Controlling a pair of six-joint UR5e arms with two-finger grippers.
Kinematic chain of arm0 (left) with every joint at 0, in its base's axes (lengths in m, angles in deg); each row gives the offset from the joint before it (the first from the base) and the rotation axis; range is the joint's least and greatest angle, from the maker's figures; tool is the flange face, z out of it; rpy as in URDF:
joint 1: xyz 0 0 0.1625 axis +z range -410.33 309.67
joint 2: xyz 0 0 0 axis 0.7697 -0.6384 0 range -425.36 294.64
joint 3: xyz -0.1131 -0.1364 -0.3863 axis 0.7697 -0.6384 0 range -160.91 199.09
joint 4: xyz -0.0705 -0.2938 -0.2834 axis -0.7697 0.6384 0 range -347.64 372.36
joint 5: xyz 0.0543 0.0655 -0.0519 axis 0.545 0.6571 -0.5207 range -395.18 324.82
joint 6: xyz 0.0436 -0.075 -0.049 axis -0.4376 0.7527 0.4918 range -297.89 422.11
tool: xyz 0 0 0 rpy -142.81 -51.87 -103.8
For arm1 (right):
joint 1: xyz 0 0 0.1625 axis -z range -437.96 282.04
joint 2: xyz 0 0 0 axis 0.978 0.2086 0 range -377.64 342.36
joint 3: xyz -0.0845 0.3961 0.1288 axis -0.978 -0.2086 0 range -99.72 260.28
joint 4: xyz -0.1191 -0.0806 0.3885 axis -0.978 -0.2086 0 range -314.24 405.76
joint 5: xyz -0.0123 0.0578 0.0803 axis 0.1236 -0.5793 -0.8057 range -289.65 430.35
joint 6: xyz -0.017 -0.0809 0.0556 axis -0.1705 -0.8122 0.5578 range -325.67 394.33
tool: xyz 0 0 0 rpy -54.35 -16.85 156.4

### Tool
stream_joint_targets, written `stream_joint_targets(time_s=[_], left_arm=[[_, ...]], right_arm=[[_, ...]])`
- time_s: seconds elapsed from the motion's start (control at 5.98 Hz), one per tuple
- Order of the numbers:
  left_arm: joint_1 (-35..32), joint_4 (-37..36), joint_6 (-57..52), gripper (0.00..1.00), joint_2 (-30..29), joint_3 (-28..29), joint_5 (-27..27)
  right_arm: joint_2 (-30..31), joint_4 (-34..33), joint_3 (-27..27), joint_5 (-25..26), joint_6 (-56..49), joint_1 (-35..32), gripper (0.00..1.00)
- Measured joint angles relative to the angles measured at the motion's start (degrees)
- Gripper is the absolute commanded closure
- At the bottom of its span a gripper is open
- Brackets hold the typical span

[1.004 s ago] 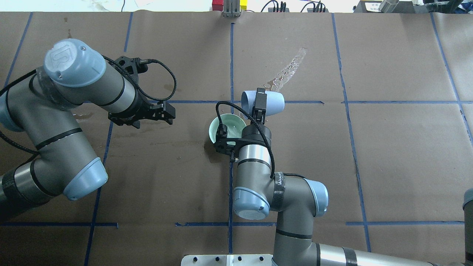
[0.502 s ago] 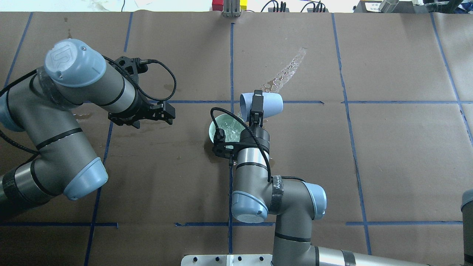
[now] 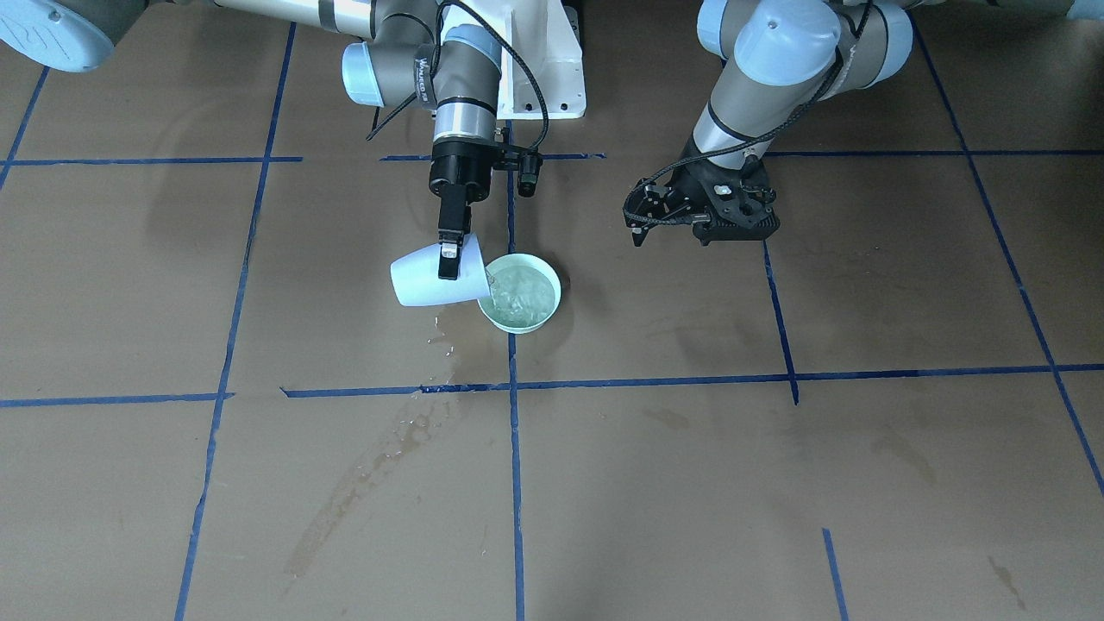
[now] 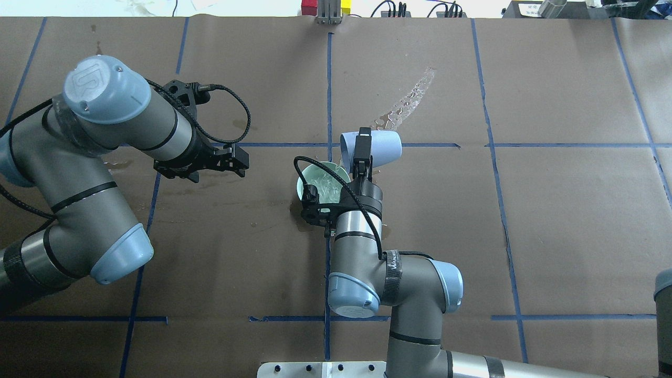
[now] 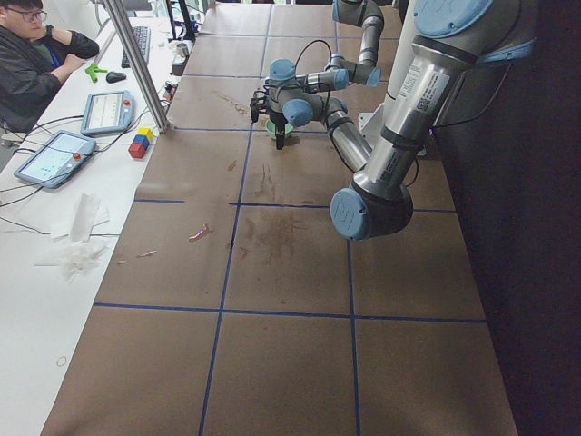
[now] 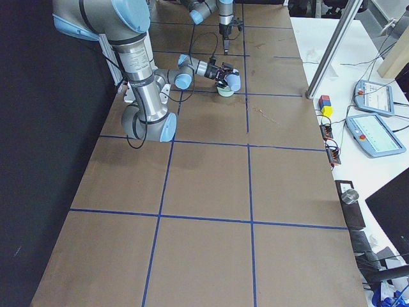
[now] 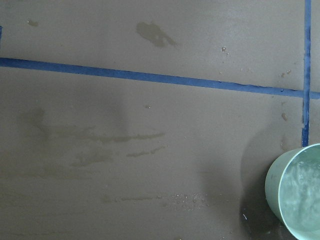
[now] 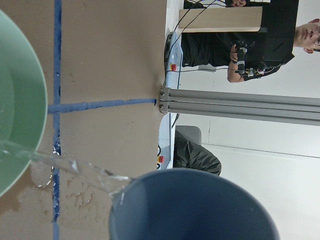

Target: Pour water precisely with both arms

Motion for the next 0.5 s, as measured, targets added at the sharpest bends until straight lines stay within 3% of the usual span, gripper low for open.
stream_joint_targets(time_s=[0.5], left_arm=[[0.00, 0.00, -0.06, 0.00, 0.00, -0.06, 0.00]], right_arm=[[-0.03, 0.00, -0.01, 0.48, -0.44, 0.13, 1.00]])
